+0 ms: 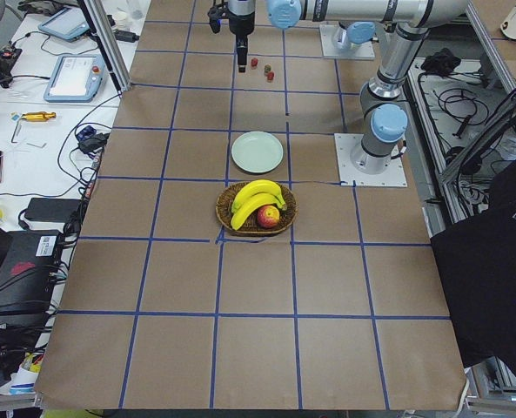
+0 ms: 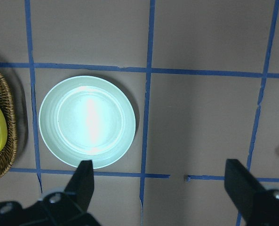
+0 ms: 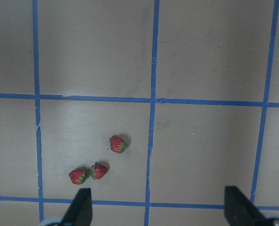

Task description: Collect all strawberries into plate

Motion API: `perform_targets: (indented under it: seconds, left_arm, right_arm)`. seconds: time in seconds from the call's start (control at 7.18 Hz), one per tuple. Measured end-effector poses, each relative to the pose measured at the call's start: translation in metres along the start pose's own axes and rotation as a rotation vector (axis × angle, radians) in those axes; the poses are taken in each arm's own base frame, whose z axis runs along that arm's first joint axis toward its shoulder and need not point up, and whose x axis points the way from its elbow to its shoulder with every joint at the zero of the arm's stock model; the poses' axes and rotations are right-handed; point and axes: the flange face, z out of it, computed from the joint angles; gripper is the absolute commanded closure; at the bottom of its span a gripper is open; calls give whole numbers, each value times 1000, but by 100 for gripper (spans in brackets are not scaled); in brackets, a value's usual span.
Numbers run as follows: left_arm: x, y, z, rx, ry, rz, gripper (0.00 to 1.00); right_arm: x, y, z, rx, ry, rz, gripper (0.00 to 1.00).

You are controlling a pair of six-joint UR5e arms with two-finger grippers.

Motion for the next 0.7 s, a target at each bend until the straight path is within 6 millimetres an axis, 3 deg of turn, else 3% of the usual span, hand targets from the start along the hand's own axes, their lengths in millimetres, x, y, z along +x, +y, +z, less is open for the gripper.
perform_targets:
  seconds: [0.7]
  left_arm:
    - [-1, 0, 1, -1, -11, -1, 0]
  right_arm:
    - [0, 0, 1, -2, 0, 0, 0]
